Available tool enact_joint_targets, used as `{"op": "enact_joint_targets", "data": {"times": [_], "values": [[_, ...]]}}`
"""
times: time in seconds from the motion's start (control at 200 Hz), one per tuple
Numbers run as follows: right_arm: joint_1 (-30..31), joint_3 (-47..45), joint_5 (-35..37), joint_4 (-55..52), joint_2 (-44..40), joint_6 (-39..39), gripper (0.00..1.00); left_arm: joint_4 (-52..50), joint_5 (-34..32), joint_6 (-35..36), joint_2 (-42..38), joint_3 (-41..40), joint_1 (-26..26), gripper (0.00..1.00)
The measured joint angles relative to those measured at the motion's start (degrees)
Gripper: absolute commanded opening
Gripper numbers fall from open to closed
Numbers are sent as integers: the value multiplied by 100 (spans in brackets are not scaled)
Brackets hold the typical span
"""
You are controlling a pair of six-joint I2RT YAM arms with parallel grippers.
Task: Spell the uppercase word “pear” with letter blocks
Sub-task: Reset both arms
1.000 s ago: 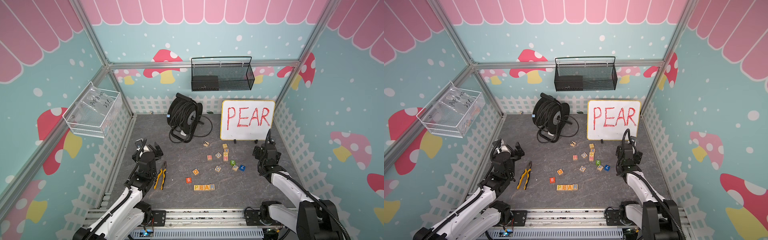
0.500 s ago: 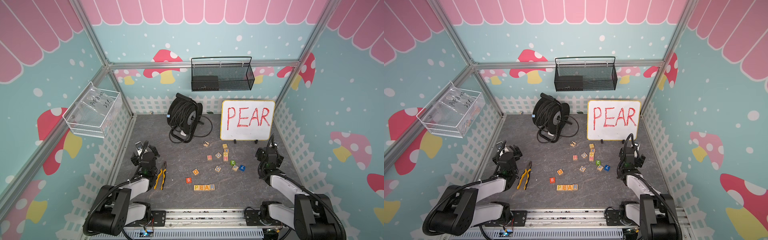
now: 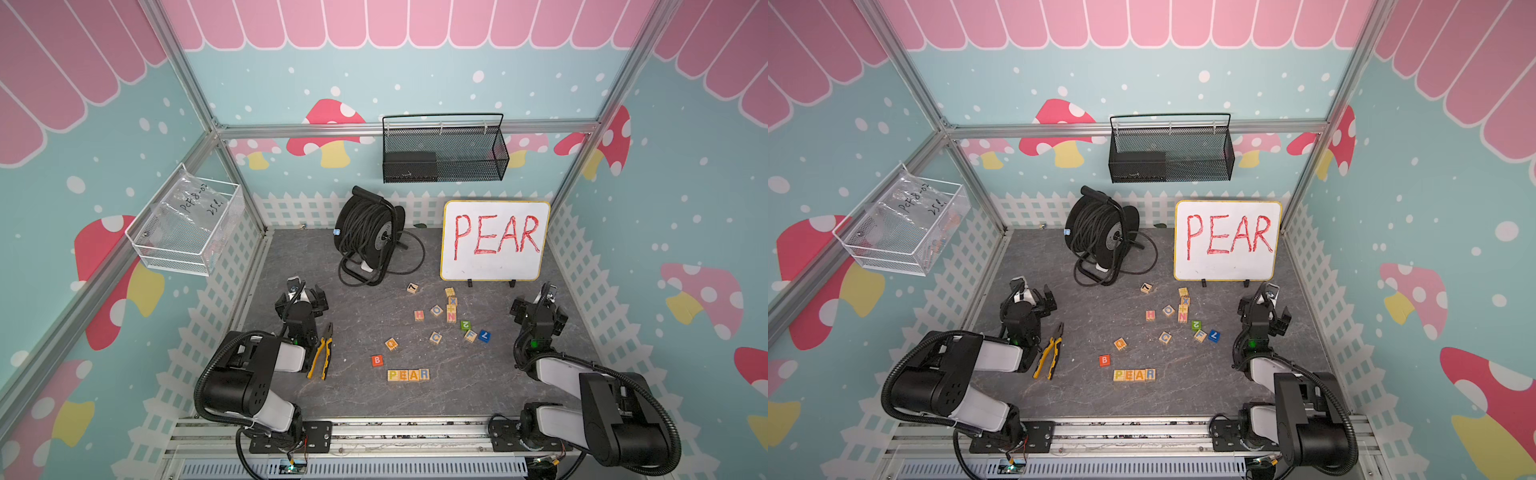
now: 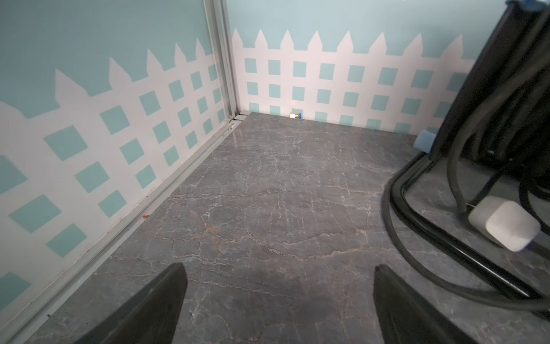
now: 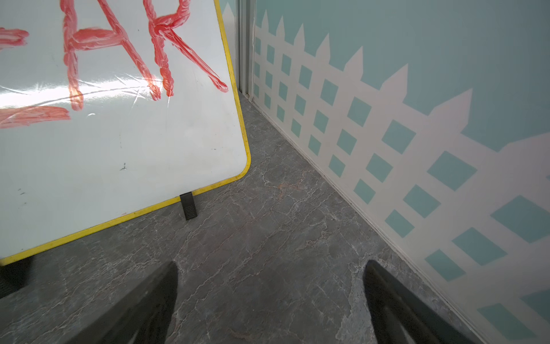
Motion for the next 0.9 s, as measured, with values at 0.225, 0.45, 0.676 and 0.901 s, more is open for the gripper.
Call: {"op": "enact_joint_targets", "data": {"times": [0.225, 0.45, 0.676, 0.901], "values": [[0, -109, -229, 863, 278, -310, 99, -262, 232, 63, 15, 328, 31, 100], [0, -304, -802, 1934, 791, -494, 100, -385, 299, 66, 17, 348, 35, 100], [0, -374, -1421, 2470, 994, -750, 99, -407, 315, 66, 17, 350, 42, 100], [9, -452, -1720, 2983, 1467, -929, 100, -413, 317, 66, 17, 350, 68, 100]]}}
